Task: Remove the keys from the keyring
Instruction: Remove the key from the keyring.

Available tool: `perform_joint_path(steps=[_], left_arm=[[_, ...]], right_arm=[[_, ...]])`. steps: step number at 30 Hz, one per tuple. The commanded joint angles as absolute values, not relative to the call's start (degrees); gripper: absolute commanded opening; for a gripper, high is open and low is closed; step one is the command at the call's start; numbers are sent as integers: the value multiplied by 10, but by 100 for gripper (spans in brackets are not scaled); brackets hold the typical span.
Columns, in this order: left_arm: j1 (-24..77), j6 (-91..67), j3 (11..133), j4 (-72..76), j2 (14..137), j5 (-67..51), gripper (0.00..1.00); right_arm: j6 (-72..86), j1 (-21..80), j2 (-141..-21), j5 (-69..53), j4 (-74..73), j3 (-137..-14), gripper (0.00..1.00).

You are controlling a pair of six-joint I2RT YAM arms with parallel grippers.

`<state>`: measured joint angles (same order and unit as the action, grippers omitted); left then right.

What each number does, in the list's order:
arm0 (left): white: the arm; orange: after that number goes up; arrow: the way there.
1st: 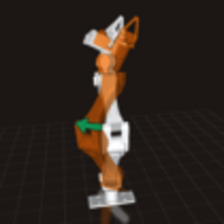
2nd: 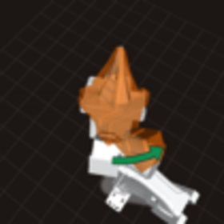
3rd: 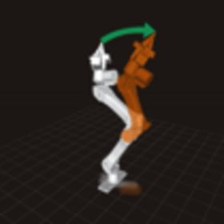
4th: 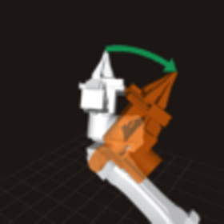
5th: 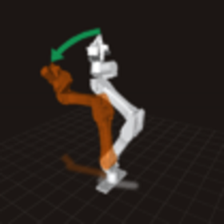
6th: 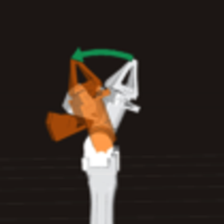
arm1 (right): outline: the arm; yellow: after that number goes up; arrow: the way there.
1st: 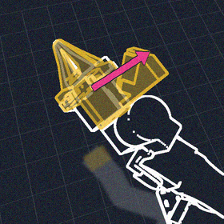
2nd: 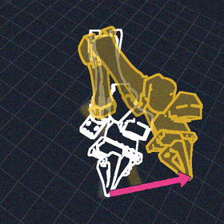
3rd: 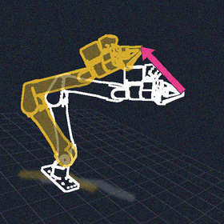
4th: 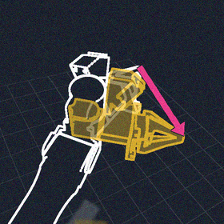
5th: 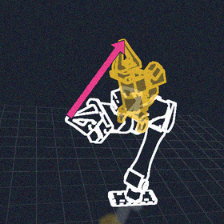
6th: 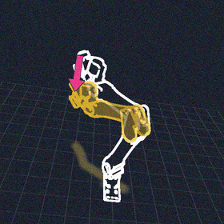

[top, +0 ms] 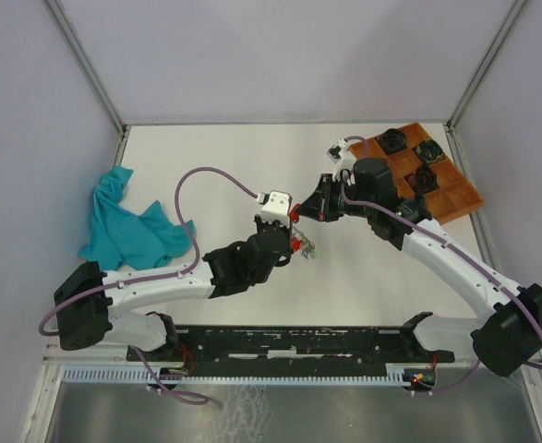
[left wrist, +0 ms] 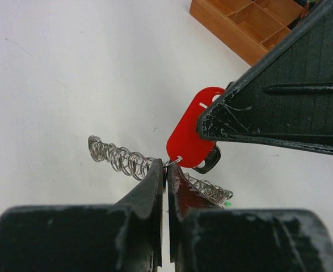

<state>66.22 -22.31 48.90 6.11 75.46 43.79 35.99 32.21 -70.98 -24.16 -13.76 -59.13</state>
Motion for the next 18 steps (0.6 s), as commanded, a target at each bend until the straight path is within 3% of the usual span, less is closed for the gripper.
perform_joint_path(steps=[1, 18], left_arm=[[655, -168, 495, 88, 743, 436, 3], [655, -27, 388, 262, 667, 385, 3]], right_arm=[[369, 319, -691, -261, -92, -599, 1], [341, 310, -704, -220, -120, -601, 1]])
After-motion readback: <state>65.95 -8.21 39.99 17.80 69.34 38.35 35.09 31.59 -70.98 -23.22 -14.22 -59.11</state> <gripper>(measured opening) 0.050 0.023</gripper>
